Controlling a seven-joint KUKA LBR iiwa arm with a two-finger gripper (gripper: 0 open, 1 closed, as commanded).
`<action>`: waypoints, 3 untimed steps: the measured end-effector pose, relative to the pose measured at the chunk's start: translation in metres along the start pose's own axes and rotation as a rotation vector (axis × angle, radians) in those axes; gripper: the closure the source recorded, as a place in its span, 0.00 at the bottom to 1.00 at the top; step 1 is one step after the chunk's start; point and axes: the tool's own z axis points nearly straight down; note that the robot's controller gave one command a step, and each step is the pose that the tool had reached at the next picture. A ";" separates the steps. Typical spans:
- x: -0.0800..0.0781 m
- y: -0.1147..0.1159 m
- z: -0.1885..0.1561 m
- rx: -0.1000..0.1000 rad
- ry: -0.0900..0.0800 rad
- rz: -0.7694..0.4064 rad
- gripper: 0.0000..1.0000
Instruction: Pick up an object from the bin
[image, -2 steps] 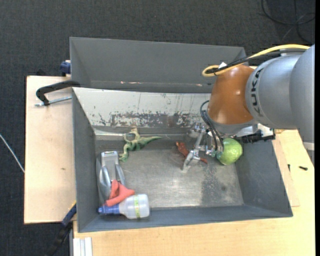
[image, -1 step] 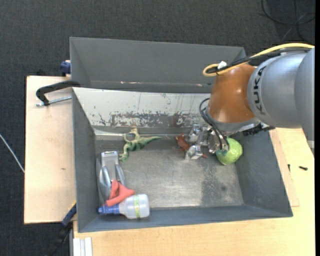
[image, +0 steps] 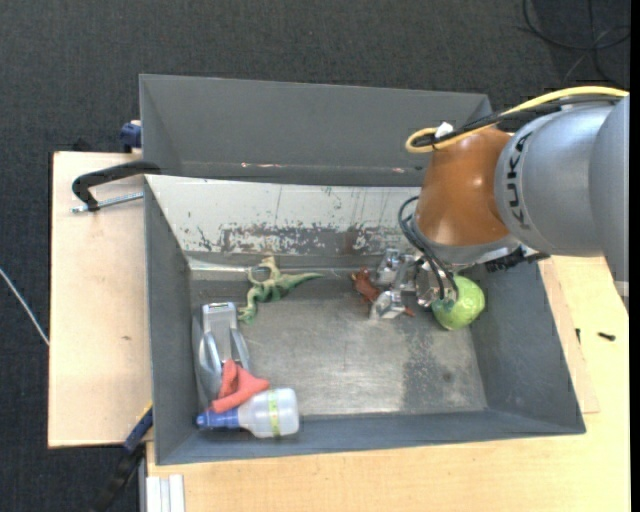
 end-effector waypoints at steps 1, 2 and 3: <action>0.001 0.000 -0.002 -0.001 0.004 0.000 1.00; 0.001 0.001 -0.009 -0.004 0.010 0.000 1.00; 0.003 0.002 -0.021 -0.004 0.017 0.000 1.00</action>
Offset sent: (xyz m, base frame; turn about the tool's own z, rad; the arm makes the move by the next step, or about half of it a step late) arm -0.0001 0.0002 0.0257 0.0000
